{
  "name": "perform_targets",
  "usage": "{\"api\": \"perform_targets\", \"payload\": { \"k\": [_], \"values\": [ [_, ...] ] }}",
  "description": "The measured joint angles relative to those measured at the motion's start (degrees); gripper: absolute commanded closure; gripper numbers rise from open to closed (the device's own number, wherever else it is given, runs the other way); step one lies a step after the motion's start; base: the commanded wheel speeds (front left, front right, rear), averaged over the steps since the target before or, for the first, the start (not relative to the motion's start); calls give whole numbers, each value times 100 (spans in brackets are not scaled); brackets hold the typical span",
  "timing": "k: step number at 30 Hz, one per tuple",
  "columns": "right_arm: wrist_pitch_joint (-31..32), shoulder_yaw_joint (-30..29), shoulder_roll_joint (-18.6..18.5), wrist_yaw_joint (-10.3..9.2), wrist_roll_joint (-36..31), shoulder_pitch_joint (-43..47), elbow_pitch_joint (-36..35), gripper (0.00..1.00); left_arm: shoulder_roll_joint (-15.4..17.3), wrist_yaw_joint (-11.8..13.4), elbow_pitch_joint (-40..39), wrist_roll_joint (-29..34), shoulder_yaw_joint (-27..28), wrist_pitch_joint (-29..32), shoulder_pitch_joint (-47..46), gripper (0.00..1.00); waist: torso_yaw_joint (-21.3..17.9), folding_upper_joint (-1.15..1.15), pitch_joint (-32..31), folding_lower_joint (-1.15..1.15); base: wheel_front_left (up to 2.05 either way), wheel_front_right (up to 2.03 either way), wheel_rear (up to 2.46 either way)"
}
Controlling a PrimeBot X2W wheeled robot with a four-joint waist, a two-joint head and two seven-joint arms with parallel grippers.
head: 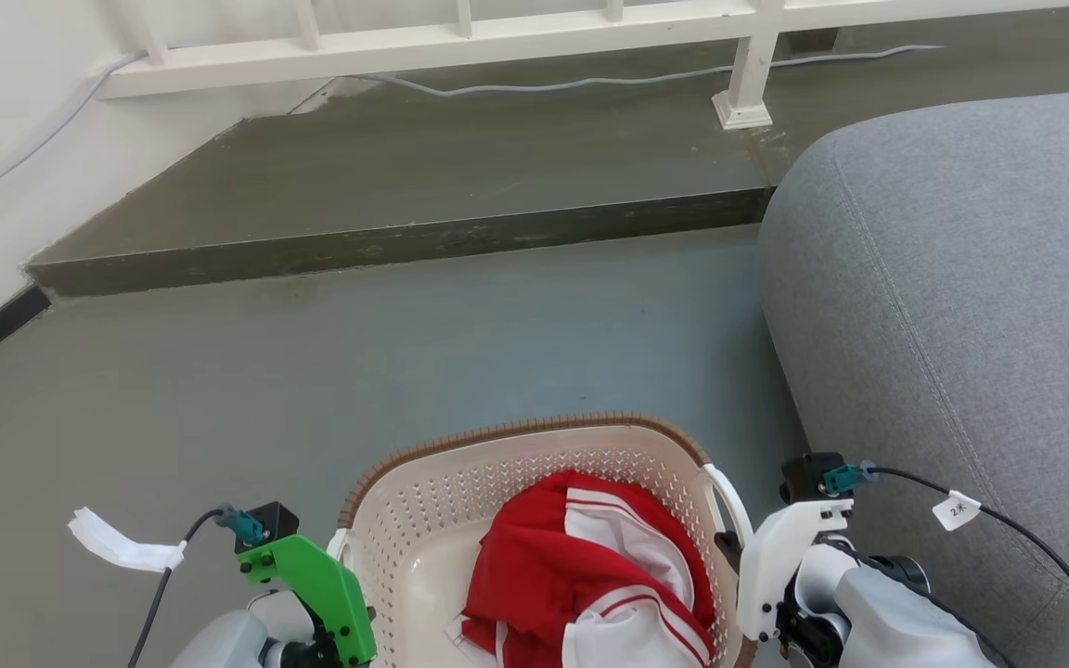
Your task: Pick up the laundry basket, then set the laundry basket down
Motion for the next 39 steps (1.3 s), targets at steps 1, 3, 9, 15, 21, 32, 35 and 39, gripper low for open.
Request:
{"api": "perform_targets", "payload": {
  "k": [1,3,9,15,21,32,35,39],
  "values": [
    [3,8,0,0,10,1,-3,100,3,0,0,-2,-4,16,1,100,0,0,-2,0,0,0,0],
    [4,23,-1,0,36,1,-8,100,9,1,0,-59,-10,18,4,100,0,0,-5,0,0,0,0],
    [5,56,0,0,91,1,-34,100,42,0,-9,-90,-23,43,5,100,-5,0,-2,0,0,0,0],
    [13,123,0,0,163,1,-46,100,63,1,-18,-99,-41,42,5,100,0,0,19,0,0,0,0],
    [38,179,-2,0,234,-2,-88,100,86,0,-29,-125,-47,9,5,100,7,0,66,0,0,0,0],
    [-33,205,-5,-49,257,-165,-120,100,107,0,-90,-119,-80,-200,-37,100,24,0,334,0,0,0,0],
    [-110,203,-9,-85,256,-300,-121,100,114,0,-131,-82,-96,-290,-153,100,36,0,480,0,0,0,0],
    [-210,192,-16,-135,250,-490,-120,100,134,0,-180,-48,-130,-383,-380,100,58,0,720,0,0,0,0]
  ]
}}
